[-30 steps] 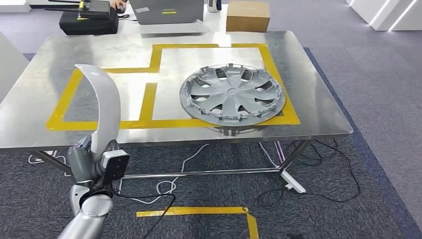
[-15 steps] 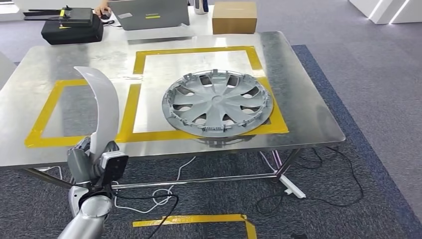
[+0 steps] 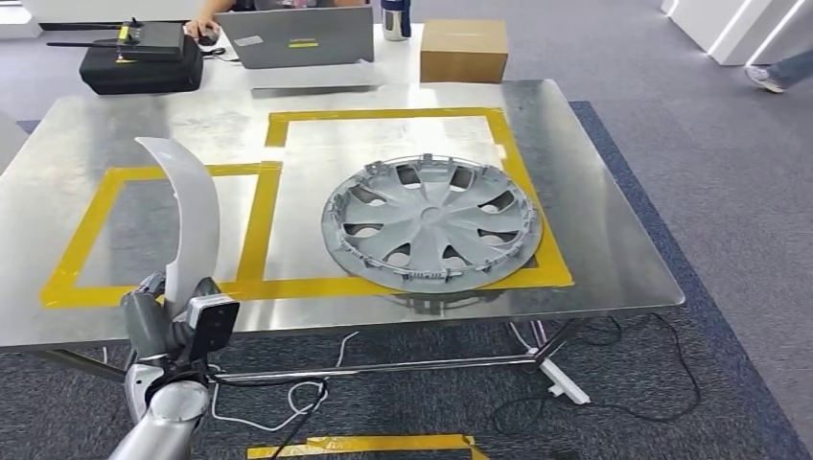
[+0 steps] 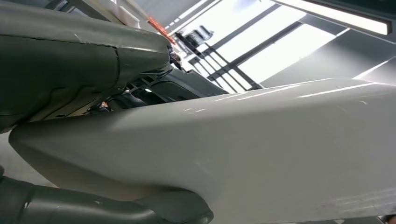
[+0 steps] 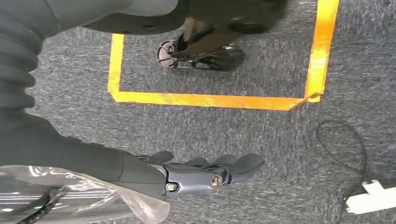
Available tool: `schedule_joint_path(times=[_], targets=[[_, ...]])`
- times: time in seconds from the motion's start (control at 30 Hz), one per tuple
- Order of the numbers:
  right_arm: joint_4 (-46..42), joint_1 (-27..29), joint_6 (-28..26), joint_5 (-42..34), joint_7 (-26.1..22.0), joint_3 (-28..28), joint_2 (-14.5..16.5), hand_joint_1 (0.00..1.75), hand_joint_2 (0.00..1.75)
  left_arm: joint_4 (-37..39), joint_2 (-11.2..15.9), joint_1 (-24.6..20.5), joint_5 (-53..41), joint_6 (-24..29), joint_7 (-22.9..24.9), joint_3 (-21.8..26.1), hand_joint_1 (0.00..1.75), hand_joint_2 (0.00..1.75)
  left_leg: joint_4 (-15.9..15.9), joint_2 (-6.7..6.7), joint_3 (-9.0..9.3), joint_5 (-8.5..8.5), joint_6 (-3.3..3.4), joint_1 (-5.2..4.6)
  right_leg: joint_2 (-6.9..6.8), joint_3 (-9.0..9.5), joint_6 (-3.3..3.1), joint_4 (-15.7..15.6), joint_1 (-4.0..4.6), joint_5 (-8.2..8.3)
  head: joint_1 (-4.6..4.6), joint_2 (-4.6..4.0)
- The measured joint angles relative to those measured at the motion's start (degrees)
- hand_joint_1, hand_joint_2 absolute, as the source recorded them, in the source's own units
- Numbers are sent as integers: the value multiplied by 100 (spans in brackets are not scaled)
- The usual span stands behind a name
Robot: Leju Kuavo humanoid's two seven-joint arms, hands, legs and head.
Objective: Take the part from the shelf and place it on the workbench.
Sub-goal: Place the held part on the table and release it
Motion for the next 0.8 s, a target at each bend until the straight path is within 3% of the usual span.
schedule_joint_path(times=[0.07, 0.1, 0.17, 0.23, 0.27, 0.33, 0.43, 0.6, 0.67, 0.8], targets=[[1, 8, 4, 32, 9, 2, 0, 0, 175, 58, 3, -18, -129, 21, 48, 16, 175, 175, 1, -6, 33, -53, -10, 11, -5, -386, 73, 410, -47, -168, 0, 0], [1, 16, 9, 54, 11, 2, -1, 0, 175, 113, 8, -41, -211, 38, 88, 29, 175, 175, 2, -12, 65, -83, -26, 21, -8, -443, 104, 334, -64, -76, 3, -1], [1, 18, 21, 99, 11, 2, -2, 0, 175, 266, 25, -121, -373, 83, 184, 62, 175, 175, 3, -21, 156, -154, -80, 46, -22, -265, 142, -366, -93, 466, 4, -1], [1, 0, 36, 133, 13, 6, -3, 0, 175, 445, 57, -242, -506, 138, 266, 122, 175, 175, 11, -21, 214, -215, -149, 50, -46, -33, 109, -1005, -84, 758, 7, 0], [1, -6, 44, 149, 16, 11, -4, 0, 175, 542, 80, -312, -571, 163, 300, 164, 175, 175, 14, -18, 216, -236, -184, 44, -53, 22, 59, -1132, -75, 791, 4, 0], [3, -7, 57, 186, 28, 26, -3, 0, 175, 746, 137, -449, -697, 194, 339, 278, 175, 175, 37, -13, 203, -254, -172, 27, -59, 55, -23, -1157, -70, 813, -6, 0], [8, -8, 81, 221, 45, 38, -2, 0, 175, 1001, 211, -606, -819, 204, 374, 463, 175, 175, 44, -8, 204, -236, -89, 22, -33, 46, -36, -1164, -68, 870, -10, -1], [14, -43, 143, 263, 46, 54, -3, 0, 175, 1440, 308, -946, -1031, 206, 414, 797, 175, 175, -42, -3, 238, -245, -77, 28, -22, 46, -93, -1163, -49, 841, -8, 0], [16, -47, 158, 274, 48, 64, -4, 0, 175, 1564, 346, -1028, -1053, 206, 424, 922, 175, 175, -51, 1, 240, -242, -120, 35, -22, 46, -118, -1163, -39, 837, -9, -1], [16, -48, 165, 276, 52, 76, -4, 0, 175, 1730, 399, -1114, -1054, 206, 425, 1049, 175, 175, -58, 2, 242, -236, -303, 65, -29, 44, -136, -1156, -18, 840, -5, -1]])
